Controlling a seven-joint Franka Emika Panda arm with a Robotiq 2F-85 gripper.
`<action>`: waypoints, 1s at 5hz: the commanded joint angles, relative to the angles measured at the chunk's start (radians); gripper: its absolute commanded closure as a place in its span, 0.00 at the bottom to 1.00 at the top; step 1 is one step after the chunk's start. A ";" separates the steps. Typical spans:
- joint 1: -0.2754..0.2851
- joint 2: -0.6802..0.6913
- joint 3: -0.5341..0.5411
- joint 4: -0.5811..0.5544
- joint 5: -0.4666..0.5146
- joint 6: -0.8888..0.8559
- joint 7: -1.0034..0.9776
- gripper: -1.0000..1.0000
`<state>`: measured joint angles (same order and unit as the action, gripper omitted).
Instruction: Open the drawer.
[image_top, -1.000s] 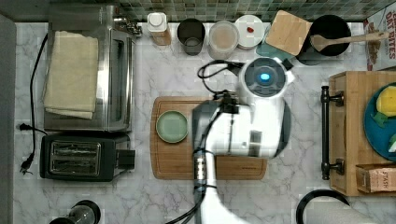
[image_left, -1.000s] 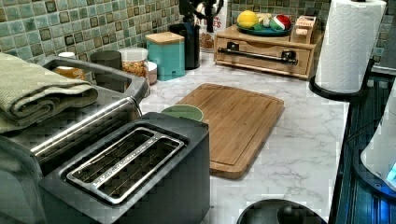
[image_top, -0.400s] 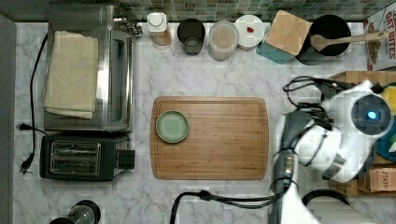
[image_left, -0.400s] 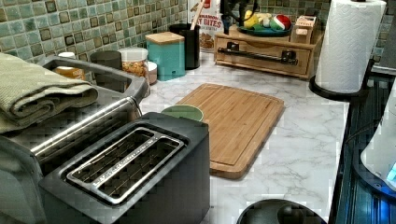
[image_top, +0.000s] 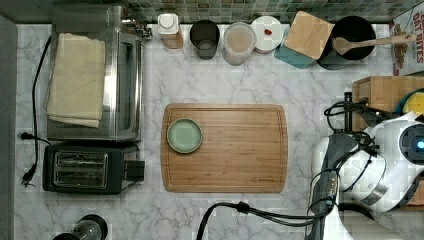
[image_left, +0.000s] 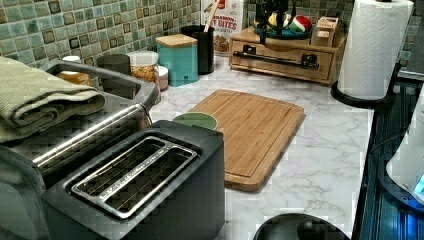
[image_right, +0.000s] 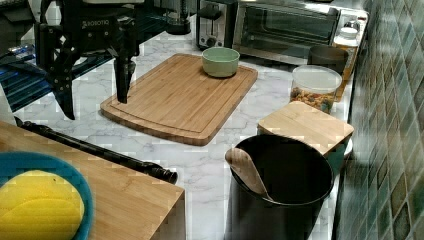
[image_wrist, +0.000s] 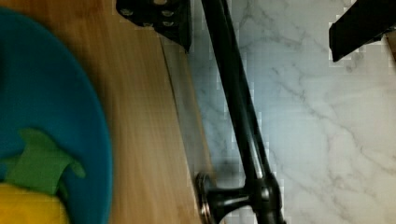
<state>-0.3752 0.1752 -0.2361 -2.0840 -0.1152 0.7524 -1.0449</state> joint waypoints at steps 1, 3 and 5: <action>0.058 -0.020 0.052 -0.074 -0.101 0.112 -0.015 0.00; 0.037 0.043 0.002 -0.048 -0.211 0.199 -0.010 0.00; 0.023 0.042 -0.025 -0.062 -0.230 0.227 -0.005 0.00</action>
<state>-0.3267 0.2502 -0.2151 -2.1758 -0.3318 0.9785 -1.0488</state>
